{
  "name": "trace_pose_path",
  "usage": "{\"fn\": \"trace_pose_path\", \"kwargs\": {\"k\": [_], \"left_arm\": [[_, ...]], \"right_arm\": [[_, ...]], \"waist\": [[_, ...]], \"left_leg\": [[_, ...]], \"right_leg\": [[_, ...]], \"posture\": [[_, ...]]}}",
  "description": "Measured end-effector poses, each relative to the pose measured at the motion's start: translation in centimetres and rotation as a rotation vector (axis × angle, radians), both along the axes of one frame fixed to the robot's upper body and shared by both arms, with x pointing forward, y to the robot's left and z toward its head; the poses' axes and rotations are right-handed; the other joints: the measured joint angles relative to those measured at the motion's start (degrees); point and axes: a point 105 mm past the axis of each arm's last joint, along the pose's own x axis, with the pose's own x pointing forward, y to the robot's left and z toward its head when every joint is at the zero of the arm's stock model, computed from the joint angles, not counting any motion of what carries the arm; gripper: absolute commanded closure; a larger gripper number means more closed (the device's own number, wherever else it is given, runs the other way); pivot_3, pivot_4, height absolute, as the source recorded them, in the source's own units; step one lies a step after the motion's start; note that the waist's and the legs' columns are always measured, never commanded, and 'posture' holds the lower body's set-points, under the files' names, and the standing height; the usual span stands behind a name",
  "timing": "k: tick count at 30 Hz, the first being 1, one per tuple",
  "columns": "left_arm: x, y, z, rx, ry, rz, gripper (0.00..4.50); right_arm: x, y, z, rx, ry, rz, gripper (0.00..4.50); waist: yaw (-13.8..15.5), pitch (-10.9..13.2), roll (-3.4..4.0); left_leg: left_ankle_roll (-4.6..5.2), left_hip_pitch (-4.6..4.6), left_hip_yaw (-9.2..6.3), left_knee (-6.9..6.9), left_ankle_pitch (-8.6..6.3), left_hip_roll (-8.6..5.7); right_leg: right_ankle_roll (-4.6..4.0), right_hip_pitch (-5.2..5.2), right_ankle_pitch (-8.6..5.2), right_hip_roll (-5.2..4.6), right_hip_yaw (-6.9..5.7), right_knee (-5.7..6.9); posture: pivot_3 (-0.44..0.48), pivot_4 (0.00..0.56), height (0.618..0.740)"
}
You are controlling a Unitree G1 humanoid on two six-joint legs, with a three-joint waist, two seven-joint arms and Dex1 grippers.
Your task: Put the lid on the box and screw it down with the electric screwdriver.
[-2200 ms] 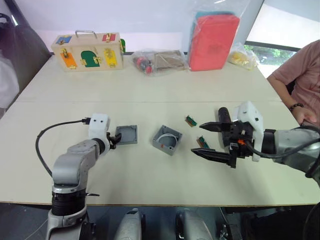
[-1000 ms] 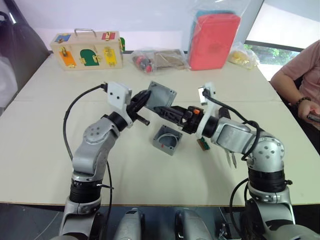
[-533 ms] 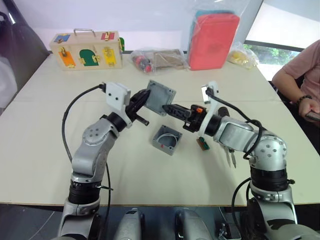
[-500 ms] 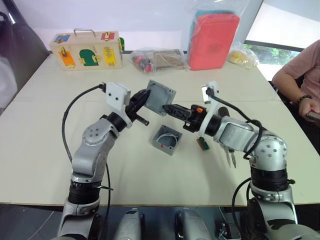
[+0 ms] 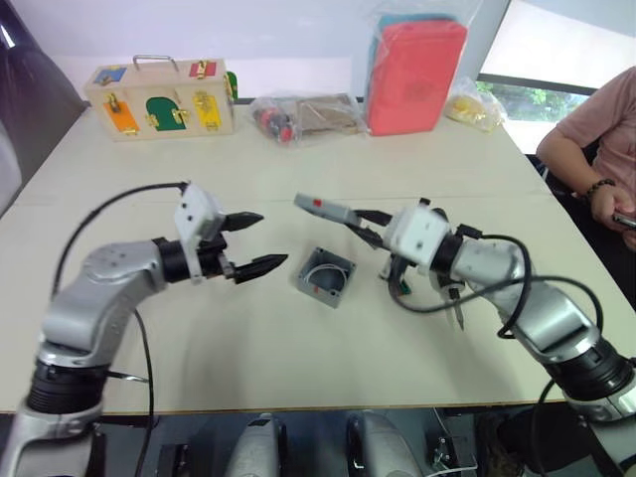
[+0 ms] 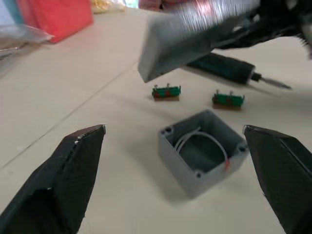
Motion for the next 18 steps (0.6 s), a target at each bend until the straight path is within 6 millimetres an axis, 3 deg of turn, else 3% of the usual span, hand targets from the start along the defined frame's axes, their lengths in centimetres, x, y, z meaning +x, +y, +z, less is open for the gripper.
{"fn": "trace_pose_path", "kwargs": {"k": [2,8,18], "left_arm": [[-0.4,0.4,0.0,0.030,0.020,-0.048,0.08],[-0.7,1.2,-0.2,0.097,0.075,-0.145,0.08],[-0.3,1.8,-0.8,0.149,0.102,-0.181,0.08]], "right_arm": [[-0.4,0.0,-0.4,-0.092,-0.154,0.063,4.35],[-0.7,0.2,-2.6,-0.197,-0.397,0.142,4.35],[-0.4,-0.4,-5.8,-0.324,-0.494,0.138,4.35]], "waist": [[0.0,0.0,0.00],[0.0,0.0,-0.03],[0.0,0.0,-0.03]], "left_leg": [[0.00,0.00,0.02,-0.01,0.00,0.00],[-0.13,-0.03,0.02,0.00,0.07,0.00],[-0.13,-0.04,0.02,0.00,0.08,-0.01]], "right_leg": [[0.00,-0.01,0.00,0.00,0.03,0.00],[-0.02,-0.07,0.00,0.00,0.03,0.06],[-0.03,-0.07,0.00,-0.01,0.05,0.11]], "posture": [[0.000,0.150,0.730],[0.000,0.150,0.730],[0.000,0.150,0.730]]}}
